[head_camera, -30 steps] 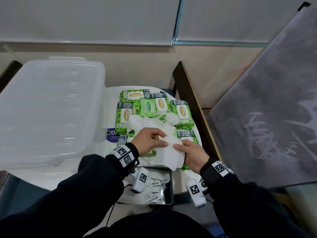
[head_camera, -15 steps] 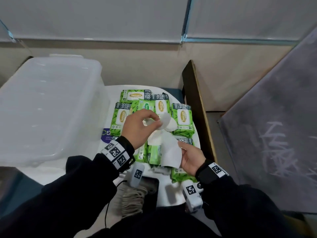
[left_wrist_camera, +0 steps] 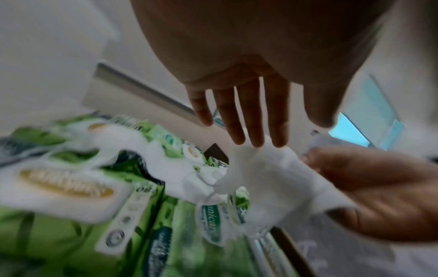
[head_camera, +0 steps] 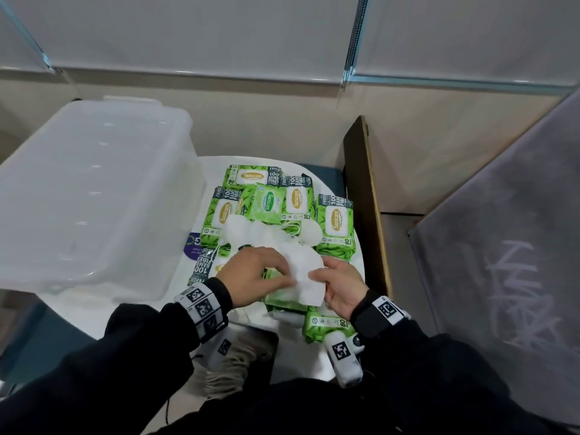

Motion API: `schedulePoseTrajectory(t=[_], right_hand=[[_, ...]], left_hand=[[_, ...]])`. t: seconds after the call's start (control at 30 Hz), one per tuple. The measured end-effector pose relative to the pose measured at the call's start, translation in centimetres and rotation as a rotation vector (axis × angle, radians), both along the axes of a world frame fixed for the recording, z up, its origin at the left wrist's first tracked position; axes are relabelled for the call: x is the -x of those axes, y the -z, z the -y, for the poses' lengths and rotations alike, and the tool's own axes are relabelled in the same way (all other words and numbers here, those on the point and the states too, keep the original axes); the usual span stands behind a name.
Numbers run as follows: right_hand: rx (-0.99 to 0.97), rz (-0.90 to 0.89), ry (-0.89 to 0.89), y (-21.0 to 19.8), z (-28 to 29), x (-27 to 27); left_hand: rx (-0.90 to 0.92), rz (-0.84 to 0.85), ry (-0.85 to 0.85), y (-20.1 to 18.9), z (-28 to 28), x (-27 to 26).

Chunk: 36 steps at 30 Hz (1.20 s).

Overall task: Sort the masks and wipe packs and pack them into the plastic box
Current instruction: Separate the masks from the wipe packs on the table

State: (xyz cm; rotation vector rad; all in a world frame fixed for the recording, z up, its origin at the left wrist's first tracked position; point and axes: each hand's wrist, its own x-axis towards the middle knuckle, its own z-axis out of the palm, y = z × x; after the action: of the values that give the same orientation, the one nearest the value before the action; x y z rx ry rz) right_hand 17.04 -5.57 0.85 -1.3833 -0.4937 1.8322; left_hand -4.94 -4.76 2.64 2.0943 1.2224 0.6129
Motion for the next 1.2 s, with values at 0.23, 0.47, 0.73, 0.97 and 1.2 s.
schedulePoseTrajectory(t=[0.23, 0.47, 0.73, 0.97, 1.2], right_hand=[[-0.095, -0.06, -0.076, -1.4, -0.4, 0.1], [-0.06, -0.002, -0.045, -1.2, -0.5, 0.3], [-0.078, 0.142, -0.093, -0.2, 0.6, 0.3], [-0.08, 0.136, -0.061, -0.6, 1.2, 0.3], [-0.069, 0.207, -0.031, -0.5, 1.5, 0.2]], left_hand=[[0.743, 0.51, -0.353, 0.0, -2.3, -0.4], [0.6, 0.517, -0.358, -0.4, -2.1, -0.8], [0.577, 0.435, -0.403, 0.4, -1.2, -0.6], [0.584, 0.484, -0.423, 0.5, -0.5, -0.9], [0.612, 0.542, -0.473, 0.6, -0.4, -1.4]])
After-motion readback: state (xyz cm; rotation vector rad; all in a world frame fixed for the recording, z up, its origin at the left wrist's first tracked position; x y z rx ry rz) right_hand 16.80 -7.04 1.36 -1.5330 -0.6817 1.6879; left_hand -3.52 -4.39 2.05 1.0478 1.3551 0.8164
